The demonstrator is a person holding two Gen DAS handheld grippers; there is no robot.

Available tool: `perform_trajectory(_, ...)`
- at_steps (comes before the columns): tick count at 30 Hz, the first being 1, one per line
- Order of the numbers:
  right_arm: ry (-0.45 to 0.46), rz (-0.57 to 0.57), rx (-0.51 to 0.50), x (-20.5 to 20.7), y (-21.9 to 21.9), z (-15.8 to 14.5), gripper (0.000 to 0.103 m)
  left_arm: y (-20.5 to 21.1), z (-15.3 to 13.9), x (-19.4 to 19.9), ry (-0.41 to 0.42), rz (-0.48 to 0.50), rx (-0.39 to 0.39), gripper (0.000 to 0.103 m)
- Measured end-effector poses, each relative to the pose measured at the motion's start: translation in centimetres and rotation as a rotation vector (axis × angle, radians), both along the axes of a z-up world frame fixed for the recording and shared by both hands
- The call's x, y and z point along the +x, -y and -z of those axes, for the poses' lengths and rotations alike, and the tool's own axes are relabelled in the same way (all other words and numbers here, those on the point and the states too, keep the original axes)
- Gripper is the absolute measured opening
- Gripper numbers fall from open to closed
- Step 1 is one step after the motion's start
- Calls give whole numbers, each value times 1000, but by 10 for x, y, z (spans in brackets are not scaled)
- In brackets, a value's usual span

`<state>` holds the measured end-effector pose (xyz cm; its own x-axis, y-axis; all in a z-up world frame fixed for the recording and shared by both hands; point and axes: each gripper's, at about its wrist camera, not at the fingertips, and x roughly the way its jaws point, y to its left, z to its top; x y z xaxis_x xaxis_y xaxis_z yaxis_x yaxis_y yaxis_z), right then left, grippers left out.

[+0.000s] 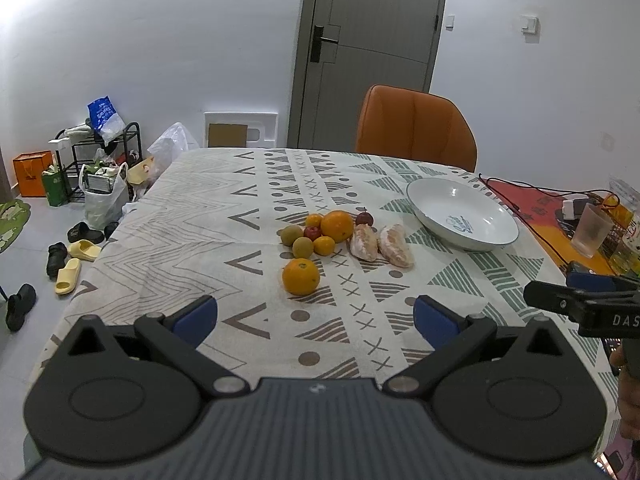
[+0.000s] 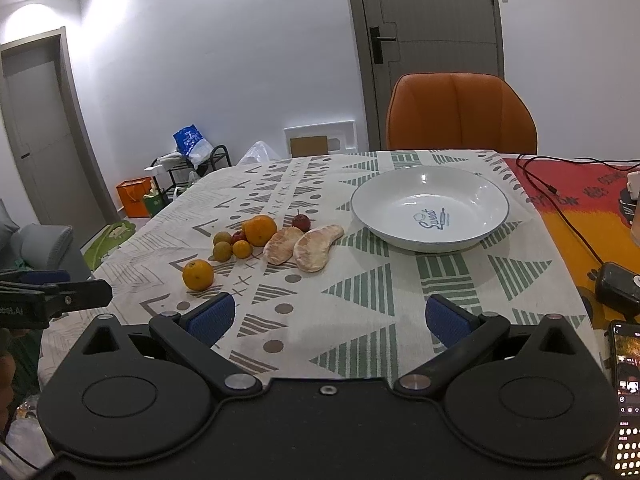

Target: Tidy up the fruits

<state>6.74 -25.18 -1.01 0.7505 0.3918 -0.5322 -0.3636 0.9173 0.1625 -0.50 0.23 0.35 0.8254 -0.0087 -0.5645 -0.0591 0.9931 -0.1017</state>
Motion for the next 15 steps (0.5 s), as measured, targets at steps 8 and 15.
perform_trajectory(8,4,2,5,0,2,1,103,0,1,1,-3,0,-4,103)
perform_trajectory(15,4,0,2,1,2,2,103,-7,5,10,-4,-14,-17,103)
